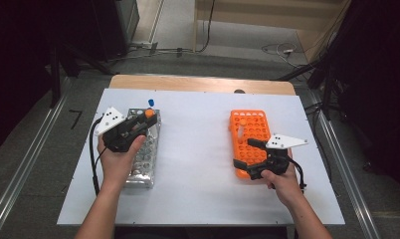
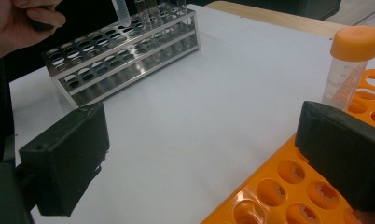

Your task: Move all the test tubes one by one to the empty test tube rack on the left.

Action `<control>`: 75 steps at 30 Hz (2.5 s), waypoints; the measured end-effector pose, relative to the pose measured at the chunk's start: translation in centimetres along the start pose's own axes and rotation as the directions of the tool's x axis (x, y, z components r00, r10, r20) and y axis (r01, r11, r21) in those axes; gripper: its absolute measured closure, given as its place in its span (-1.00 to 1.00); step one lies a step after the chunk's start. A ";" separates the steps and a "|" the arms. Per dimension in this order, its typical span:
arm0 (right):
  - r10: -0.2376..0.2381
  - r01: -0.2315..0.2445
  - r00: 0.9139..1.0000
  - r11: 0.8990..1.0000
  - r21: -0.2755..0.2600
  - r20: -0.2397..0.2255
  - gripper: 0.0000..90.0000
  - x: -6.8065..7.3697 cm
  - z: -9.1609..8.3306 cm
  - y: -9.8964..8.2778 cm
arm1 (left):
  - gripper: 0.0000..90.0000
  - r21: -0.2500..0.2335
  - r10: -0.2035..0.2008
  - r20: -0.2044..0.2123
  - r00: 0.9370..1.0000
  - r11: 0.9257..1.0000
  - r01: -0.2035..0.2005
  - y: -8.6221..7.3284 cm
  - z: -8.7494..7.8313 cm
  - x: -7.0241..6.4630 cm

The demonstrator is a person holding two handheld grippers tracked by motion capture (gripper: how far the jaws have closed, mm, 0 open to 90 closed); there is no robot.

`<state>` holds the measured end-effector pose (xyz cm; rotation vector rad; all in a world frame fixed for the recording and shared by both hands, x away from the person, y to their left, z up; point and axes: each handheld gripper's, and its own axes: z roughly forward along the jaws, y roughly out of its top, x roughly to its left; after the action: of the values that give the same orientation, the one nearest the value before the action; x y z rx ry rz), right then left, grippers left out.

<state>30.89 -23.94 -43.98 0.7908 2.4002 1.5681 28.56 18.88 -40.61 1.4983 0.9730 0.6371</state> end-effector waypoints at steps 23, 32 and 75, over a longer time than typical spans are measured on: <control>0.006 -0.006 1.000 1.000 -0.005 0.012 -0.97 -0.5 -0.4 -0.4 | 0.57 0.072 -0.025 -0.102 0.994 0.997 0.033 -2.3 0.7 0.8; 0.010 -0.010 1.000 1.000 -0.011 0.024 -0.96 -0.8 -0.6 -0.4 | 0.15 0.083 -0.044 -0.096 0.994 0.995 0.052 -2.0 0.6 0.5; 0.011 -0.102 0.911 0.975 0.199 0.412 0.48 -4.5 6.0 1.3 | -0.66 0.110 -0.037 0.110 0.993 0.994 0.025 -1.8 0.4 -4.6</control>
<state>37.61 -21.03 -46.06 1.1140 2.2670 1.0312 26.18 14.66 -41.84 1.5938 0.9553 0.4791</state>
